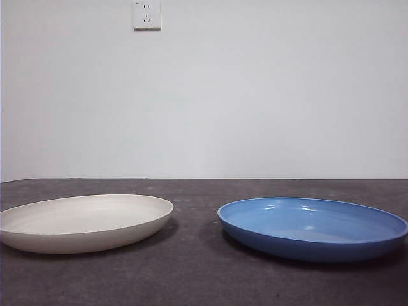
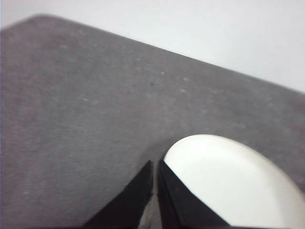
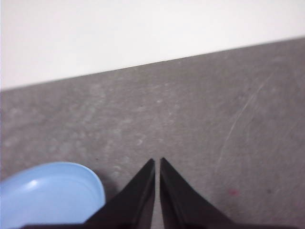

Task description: Pick up the white plate, put it on the blue plate, put it on desk

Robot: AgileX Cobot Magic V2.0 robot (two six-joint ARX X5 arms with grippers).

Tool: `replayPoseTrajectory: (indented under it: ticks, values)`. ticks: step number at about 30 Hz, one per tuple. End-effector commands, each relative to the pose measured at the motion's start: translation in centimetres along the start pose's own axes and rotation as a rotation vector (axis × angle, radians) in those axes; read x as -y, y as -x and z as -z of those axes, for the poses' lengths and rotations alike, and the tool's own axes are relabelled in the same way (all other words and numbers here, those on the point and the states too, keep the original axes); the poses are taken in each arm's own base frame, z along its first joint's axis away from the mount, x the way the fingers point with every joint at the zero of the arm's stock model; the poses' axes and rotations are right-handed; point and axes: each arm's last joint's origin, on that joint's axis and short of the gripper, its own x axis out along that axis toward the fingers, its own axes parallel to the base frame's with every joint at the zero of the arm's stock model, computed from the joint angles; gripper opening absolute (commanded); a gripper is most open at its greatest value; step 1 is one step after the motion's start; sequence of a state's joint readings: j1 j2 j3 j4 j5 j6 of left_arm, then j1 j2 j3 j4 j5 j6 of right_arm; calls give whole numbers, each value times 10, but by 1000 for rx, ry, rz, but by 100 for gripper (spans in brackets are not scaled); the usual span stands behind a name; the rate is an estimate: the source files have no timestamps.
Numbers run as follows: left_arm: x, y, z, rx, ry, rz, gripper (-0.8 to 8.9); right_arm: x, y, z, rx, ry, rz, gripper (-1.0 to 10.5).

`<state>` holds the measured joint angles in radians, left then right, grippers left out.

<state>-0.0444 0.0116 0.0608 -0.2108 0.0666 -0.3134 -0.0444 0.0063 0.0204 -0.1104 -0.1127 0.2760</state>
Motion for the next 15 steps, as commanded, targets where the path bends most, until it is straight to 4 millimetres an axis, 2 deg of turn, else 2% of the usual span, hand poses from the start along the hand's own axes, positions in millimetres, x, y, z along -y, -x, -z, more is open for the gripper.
replayPoseTrajectory:
  ticks: [1,8,15]
  values:
    - [9,8,-25,77,67,36,17,-6,5,-19,55,-134,-26,11]
    - [30,26,-85,144,38,61,17,-22,16,-64,101,-199,-106,11]
    - [51,36,-144,166,-22,88,17,-37,21,-107,50,-192,-182,11]
